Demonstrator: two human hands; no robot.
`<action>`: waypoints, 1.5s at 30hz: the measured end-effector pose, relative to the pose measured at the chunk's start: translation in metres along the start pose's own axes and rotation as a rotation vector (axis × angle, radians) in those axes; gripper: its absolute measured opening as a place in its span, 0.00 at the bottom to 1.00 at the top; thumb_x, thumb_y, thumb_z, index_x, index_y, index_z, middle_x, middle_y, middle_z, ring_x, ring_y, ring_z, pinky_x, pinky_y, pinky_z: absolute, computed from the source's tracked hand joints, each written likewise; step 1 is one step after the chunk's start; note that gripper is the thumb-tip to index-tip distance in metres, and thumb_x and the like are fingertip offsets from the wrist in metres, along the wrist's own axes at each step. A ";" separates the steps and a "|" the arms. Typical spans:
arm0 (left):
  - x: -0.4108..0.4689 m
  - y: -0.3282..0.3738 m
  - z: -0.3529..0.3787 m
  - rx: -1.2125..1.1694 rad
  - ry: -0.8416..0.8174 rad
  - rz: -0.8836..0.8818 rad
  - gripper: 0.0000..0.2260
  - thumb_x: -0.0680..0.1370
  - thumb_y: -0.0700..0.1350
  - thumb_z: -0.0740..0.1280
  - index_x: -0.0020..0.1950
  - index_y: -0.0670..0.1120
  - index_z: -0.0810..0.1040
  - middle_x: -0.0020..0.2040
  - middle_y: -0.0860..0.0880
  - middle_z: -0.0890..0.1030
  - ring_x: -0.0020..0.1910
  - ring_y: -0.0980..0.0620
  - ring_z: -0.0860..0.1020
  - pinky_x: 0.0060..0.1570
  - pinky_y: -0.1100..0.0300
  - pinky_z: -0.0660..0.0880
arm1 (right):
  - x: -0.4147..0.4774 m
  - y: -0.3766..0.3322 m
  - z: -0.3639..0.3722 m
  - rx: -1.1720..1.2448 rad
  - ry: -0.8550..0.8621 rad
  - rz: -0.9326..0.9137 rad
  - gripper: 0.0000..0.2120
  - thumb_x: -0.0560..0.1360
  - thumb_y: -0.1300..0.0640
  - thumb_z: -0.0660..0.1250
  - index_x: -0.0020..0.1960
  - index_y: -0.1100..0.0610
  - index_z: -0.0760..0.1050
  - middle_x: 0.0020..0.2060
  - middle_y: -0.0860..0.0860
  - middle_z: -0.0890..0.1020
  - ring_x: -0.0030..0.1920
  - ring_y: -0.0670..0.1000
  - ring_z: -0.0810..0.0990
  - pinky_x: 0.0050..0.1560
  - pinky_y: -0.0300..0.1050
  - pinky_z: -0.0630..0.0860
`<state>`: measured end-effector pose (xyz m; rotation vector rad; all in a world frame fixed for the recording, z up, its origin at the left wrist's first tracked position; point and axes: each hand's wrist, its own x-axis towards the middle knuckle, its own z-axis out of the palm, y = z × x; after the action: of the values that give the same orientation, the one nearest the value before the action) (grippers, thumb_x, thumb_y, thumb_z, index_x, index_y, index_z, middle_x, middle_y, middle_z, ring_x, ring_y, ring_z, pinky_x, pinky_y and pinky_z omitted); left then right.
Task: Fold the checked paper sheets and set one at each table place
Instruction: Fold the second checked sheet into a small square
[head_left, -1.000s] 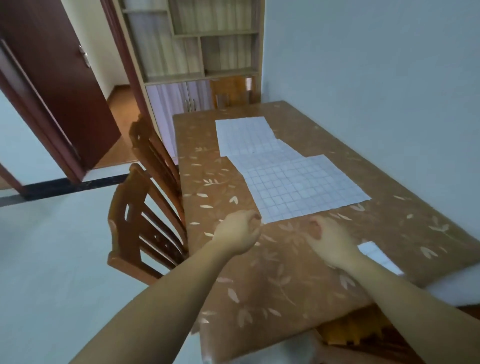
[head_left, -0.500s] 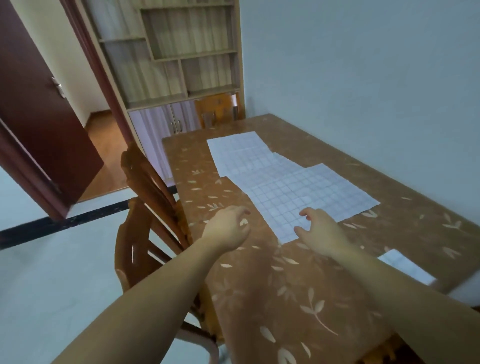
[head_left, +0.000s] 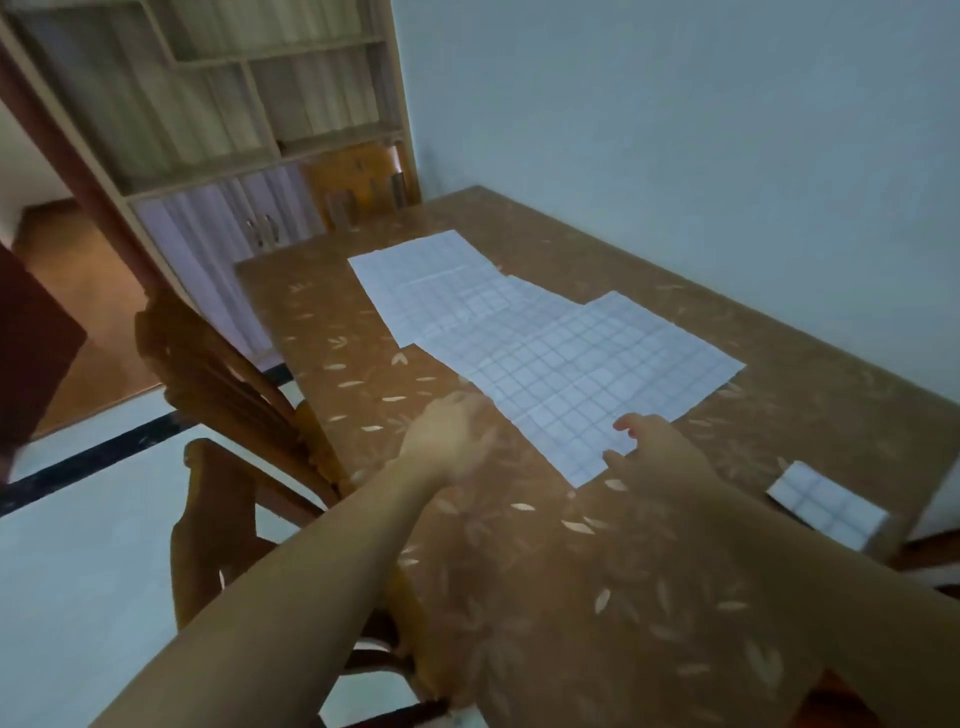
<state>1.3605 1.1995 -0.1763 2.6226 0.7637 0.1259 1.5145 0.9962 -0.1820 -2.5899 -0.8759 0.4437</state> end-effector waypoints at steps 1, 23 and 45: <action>0.005 -0.007 0.004 -0.019 -0.013 0.010 0.19 0.78 0.54 0.62 0.69 0.55 0.73 0.69 0.51 0.74 0.68 0.47 0.71 0.64 0.47 0.71 | 0.000 -0.003 0.004 -0.007 -0.007 0.035 0.23 0.75 0.46 0.67 0.68 0.52 0.70 0.64 0.52 0.74 0.52 0.51 0.80 0.57 0.49 0.78; 0.180 -0.014 0.151 0.156 -0.296 0.045 0.33 0.81 0.62 0.54 0.80 0.49 0.49 0.81 0.47 0.50 0.80 0.48 0.47 0.77 0.46 0.49 | 0.144 0.071 0.096 -0.187 -0.029 0.094 0.36 0.79 0.38 0.54 0.79 0.57 0.50 0.79 0.57 0.51 0.79 0.56 0.49 0.77 0.55 0.51; 0.167 -0.023 0.216 -0.125 0.234 0.145 0.09 0.79 0.43 0.65 0.48 0.44 0.85 0.49 0.44 0.86 0.60 0.44 0.81 0.63 0.44 0.74 | 0.161 0.097 0.146 -0.175 0.353 -0.164 0.20 0.77 0.50 0.55 0.56 0.57 0.82 0.57 0.51 0.84 0.61 0.51 0.81 0.57 0.53 0.75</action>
<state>1.5323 1.2289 -0.3868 2.5688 0.6162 0.5131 1.6272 1.0607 -0.3811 -2.6066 -1.0234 -0.1397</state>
